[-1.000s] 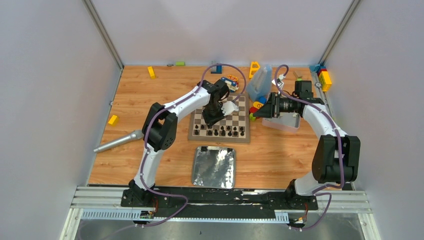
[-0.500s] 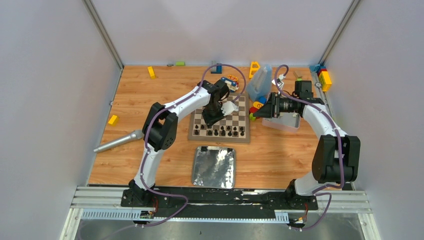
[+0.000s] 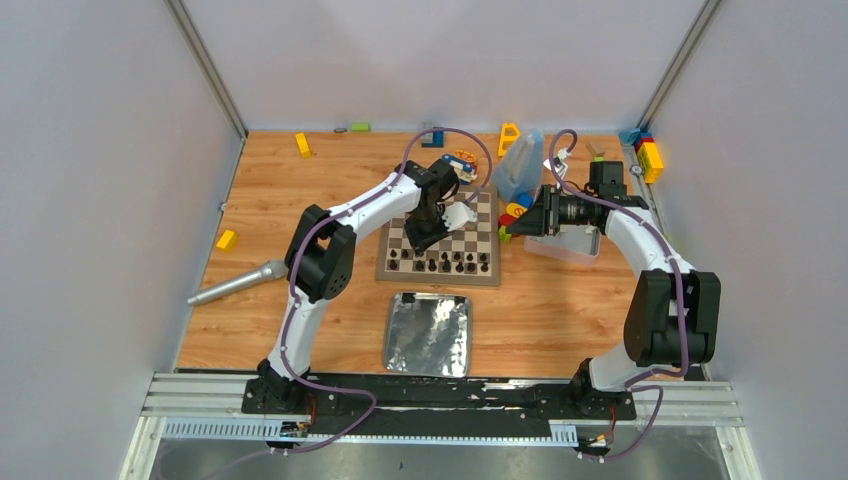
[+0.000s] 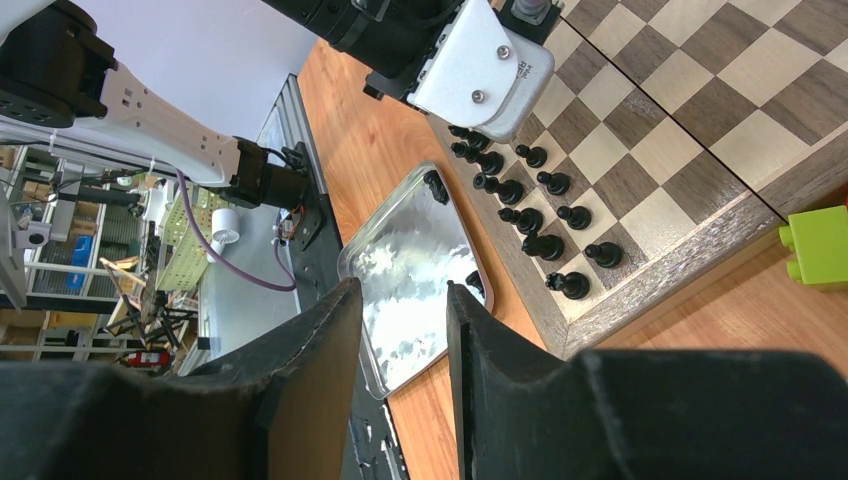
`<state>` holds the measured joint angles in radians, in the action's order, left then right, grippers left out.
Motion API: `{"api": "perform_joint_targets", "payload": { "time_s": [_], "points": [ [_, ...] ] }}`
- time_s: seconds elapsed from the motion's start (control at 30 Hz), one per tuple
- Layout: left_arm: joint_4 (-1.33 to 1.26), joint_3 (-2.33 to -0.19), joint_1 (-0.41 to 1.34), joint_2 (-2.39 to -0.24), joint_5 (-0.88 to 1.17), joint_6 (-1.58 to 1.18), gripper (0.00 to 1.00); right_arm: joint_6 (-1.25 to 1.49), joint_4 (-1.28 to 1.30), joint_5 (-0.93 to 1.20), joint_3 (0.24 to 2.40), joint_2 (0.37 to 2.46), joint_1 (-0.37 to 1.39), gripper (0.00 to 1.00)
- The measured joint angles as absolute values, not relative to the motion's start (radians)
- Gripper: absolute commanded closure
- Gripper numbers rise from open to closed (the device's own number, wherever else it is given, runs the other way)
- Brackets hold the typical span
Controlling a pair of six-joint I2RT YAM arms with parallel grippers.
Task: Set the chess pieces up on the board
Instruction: Place the chess piece on the chessboard.
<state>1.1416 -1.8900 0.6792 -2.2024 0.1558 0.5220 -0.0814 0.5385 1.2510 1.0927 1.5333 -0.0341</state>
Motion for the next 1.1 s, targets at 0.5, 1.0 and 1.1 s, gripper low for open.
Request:
{"api": "perform_joint_targets", "payload": {
  "time_s": [0.5, 1.0, 1.1],
  "points": [
    [1.141, -1.890, 0.679, -2.209, 0.156, 0.522, 0.72, -0.085, 0.542, 1.251, 1.093, 1.533, -0.034, 0.63],
    [1.142, -1.891, 0.679, -2.206, 0.156, 0.522, 0.57, -0.088, 0.543, 1.251, 1.093, 1.533, -0.034, 0.62],
    [1.141, -1.892, 0.678, -2.189, 0.157, 0.522, 0.54, -0.089, 0.543, 1.251, 1.093, 1.533, -0.034, 0.62]
  ]
}}
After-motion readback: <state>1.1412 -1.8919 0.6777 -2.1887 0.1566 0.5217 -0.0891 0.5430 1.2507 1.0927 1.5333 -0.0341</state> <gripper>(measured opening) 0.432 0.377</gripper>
